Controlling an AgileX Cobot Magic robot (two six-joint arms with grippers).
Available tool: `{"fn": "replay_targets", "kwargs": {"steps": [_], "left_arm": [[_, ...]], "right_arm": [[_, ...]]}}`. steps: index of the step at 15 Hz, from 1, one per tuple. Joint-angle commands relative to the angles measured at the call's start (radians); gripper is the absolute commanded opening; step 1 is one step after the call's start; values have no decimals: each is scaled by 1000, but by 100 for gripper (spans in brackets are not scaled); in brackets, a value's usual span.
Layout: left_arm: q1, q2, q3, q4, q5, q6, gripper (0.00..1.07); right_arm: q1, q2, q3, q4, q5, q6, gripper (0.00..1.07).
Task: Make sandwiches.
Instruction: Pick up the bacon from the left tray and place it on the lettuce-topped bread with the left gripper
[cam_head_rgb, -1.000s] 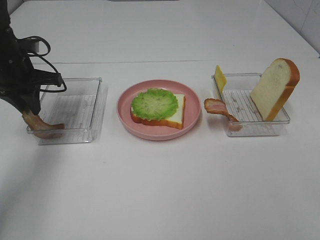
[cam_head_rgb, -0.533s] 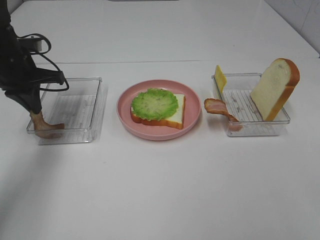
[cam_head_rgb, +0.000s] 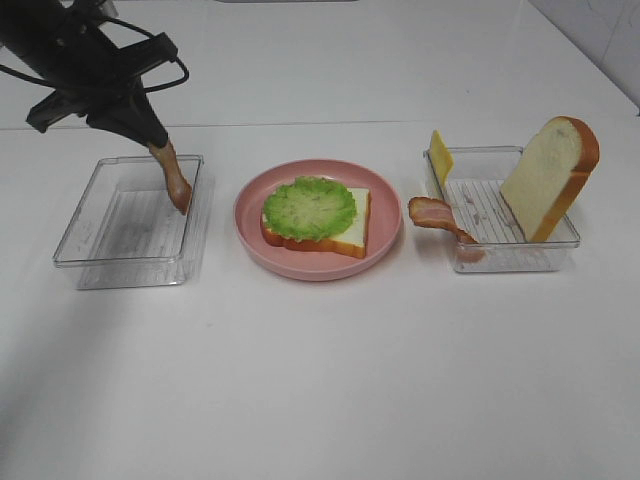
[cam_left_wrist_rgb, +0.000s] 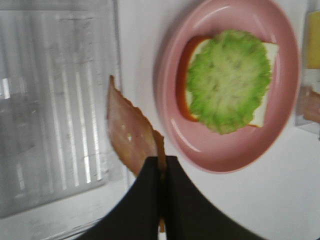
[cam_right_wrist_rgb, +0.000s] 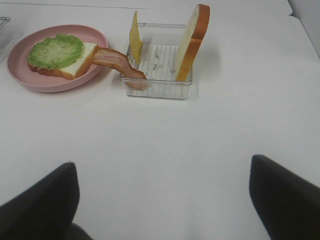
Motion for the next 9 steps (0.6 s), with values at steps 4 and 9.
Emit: {"fn": "replay_targets", "kwargs": {"steps": [4,9], "left_arm": [[-28,1,-2,-406,-73,250,0],[-172,6,-2,-481,-243,345,0]], "right_arm": [[-3,-12,3,3,-7,-7,87],[-3,-12,3,3,-7,-7,87]]}}
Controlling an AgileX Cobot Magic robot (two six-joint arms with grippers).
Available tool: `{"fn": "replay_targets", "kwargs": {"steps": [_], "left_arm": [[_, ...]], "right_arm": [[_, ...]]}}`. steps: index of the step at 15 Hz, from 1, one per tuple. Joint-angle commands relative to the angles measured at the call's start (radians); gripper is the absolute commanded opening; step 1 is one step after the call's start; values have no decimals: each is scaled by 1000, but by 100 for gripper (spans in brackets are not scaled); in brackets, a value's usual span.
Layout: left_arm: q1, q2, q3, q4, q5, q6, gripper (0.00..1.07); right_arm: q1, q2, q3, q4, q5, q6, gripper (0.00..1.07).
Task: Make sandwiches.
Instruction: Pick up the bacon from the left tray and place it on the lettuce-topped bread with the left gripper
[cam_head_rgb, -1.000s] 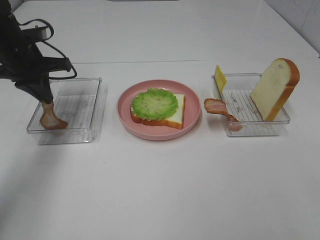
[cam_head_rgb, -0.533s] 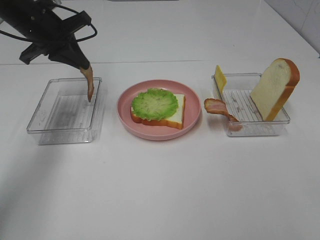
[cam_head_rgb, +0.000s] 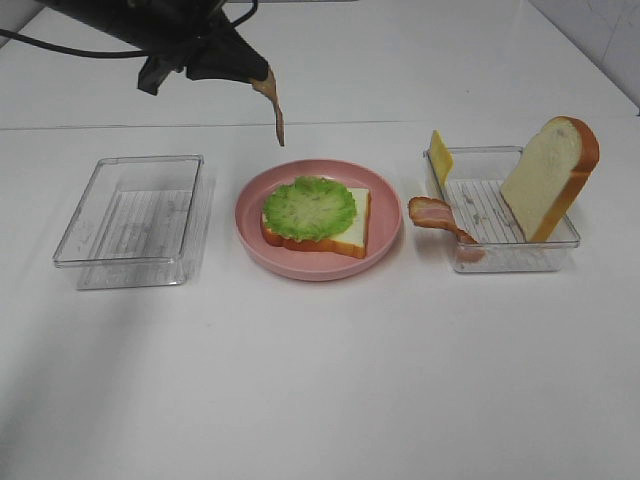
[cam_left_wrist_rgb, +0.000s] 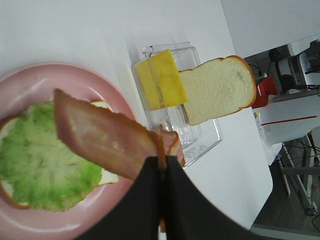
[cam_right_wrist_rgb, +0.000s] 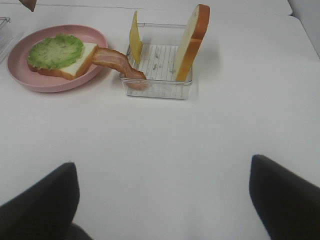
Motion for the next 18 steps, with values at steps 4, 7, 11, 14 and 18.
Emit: {"fn": "replay_targets", "kwargs": {"steps": [4,7,11,14,18], "left_arm": [[-149,66,-2,-86,-174,11,0],[-170,131,-2,-128,-167,35,0],[-142,191,-1,-114,-92,49,0],[-95,192,-1,-106,-56,48,0],[-61,192,-1,-7,-13,48,0]], "right_arm": [[-3,-12,3,3,-7,-7,87],[-3,-12,3,3,-7,-7,87],[-3,-12,3,3,-7,-7,87],[-3,-12,3,3,-7,-7,87],[-3,-12,3,3,-7,-7,87]]}}
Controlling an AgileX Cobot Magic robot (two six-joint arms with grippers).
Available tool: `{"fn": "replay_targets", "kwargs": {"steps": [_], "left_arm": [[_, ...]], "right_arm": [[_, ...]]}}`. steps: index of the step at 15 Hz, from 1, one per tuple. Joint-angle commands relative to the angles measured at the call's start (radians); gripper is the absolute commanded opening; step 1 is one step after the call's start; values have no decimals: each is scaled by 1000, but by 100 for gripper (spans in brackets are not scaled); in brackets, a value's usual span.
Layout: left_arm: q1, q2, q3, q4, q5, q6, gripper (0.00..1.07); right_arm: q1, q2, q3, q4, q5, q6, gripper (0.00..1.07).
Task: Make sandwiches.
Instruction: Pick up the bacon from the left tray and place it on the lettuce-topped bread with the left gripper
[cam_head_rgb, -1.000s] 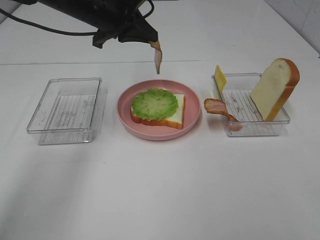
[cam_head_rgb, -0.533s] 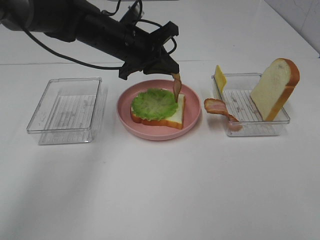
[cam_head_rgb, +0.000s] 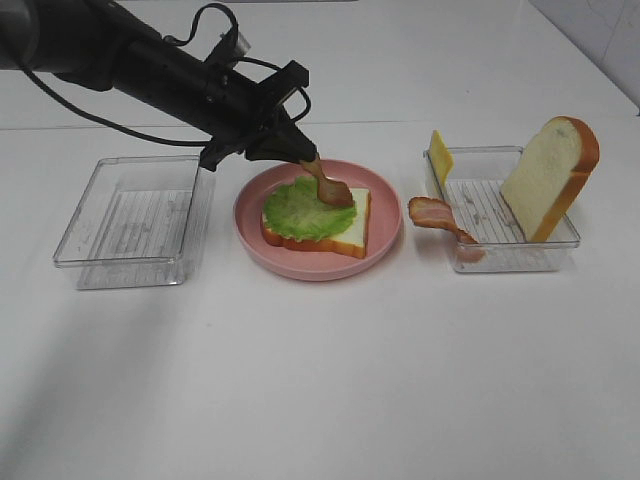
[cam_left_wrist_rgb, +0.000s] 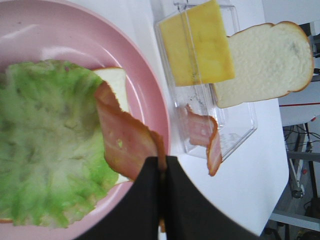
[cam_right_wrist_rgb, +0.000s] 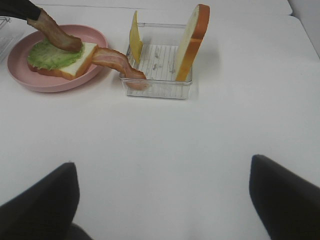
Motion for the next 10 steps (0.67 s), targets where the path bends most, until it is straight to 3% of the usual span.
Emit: {"fn": "replay_targets", "kwargs": {"steps": [1,4,5,6,8,9,10], "left_arm": [[0,-2,-1,95,27,4,0],[0,-2,-1,248,26,-13,3],[0,-2,-1,248,26,-13,3],[0,-2,-1,284,25,-20,12],[0,-3,-1,304,19,-22,39],[0,-15,-1,316,-6,-22,65],[0,-26,-1,322,-27,-22,76]], "right_arm": [[-3,-12,3,3,-7,-7,87],[-3,-12,3,3,-7,-7,87],[-3,-12,3,3,-7,-7,87],[-3,-12,3,3,-7,-7,87],[-3,-12,3,3,-7,-7,87],[-3,-12,3,3,-7,-7,87],[-3,-12,3,3,-7,-7,87]]}}
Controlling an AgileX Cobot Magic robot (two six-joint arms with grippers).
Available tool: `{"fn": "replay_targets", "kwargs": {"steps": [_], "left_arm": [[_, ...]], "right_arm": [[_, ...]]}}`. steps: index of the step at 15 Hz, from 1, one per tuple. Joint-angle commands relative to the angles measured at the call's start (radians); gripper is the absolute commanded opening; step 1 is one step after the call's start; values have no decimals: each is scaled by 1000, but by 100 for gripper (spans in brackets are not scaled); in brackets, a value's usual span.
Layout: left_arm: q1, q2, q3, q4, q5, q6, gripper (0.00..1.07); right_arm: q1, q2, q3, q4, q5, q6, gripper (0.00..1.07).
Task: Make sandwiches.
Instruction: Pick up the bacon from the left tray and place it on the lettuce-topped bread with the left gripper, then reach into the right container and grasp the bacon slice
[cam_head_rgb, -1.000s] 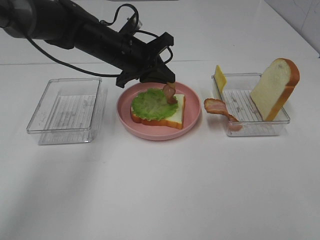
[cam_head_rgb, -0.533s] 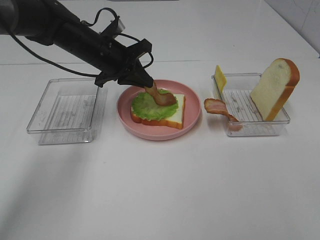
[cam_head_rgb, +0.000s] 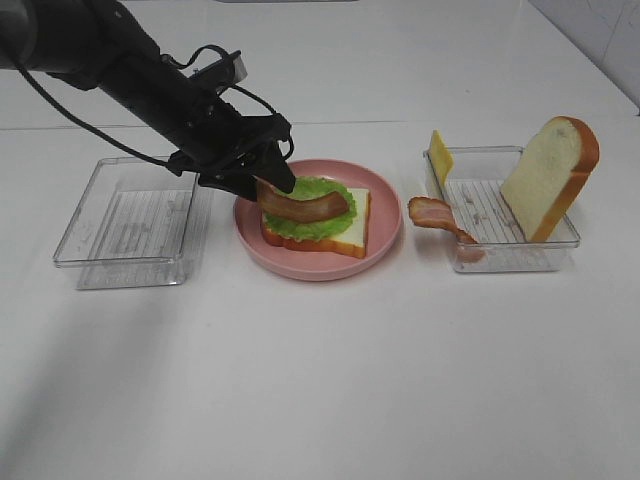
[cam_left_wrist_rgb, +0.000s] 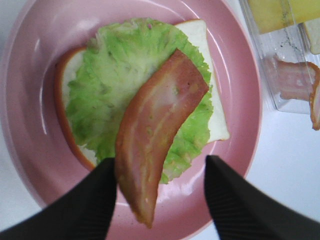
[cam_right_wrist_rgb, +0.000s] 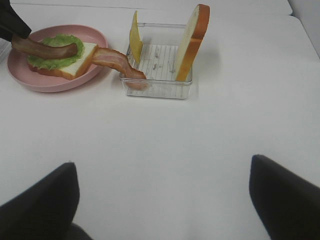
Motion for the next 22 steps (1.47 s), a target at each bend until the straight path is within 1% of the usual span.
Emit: {"fn": "replay_targets", "kwargs": {"steps": [1,2,3,4,5,6,7,8,9,10,11,12,13,14,16,20,21,22], "left_arm": [[-2,-30,-1,8,-34,-5,79],[-2,-56,-2,38,-57,-5,82],[-2,-67,-2,58,-64,-5,82],[-2,-86,-2,98,-66,-8,82],[-2,-110,-2,145,-66,-27,82],[-2,-136,-2,200,-65,-57,82],[-2,-190,-2,296,-35,-123,82],[-2,-190,-2,296,-35,-123,82],[-2,-253,-2,412,31,-196,82],[-2,-253,-2,412,31,-196,82],[-2,-317,-1,521,138,-274,82],[-2,-346,-1,568,203,-318,82],[-2,-377,-1,610,256,-350,82],[-2,-407,-1,636,302,-369,82],[-2,-479,1,675,382,-387,82],[-2,-602,4,710,488,-391,82],[-2,-694,62,712,487,-391,82],[-2,-749,115,712,487,-391,82]], "right_arm": [[-3,-12,3,3,-7,-7,87],[-3,-12,3,3,-7,-7,87],[-3,-12,3,3,-7,-7,87],[-3,-12,3,3,-7,-7,87],[-3,-12,3,3,-7,-7,87],[-3,-12,3,3,-7,-7,87],[-3,-12,3,3,-7,-7,87],[-3,-12,3,3,-7,-7,87],[-3,-12,3,3,-7,-7,87],[-3,-12,3,3,-7,-7,87],[-3,-12,3,3,-7,-7,87],[-3,-12,3,3,-7,-7,87],[-3,-12,3,3,-7,-7,87],[-3,-12,3,3,-7,-7,87],[-3,-12,3,3,-7,-7,87],[-3,-12,3,3,-7,-7,87],[-3,-12,3,3,-7,-7,87],[-3,-12,3,3,-7,-7,87]]}}
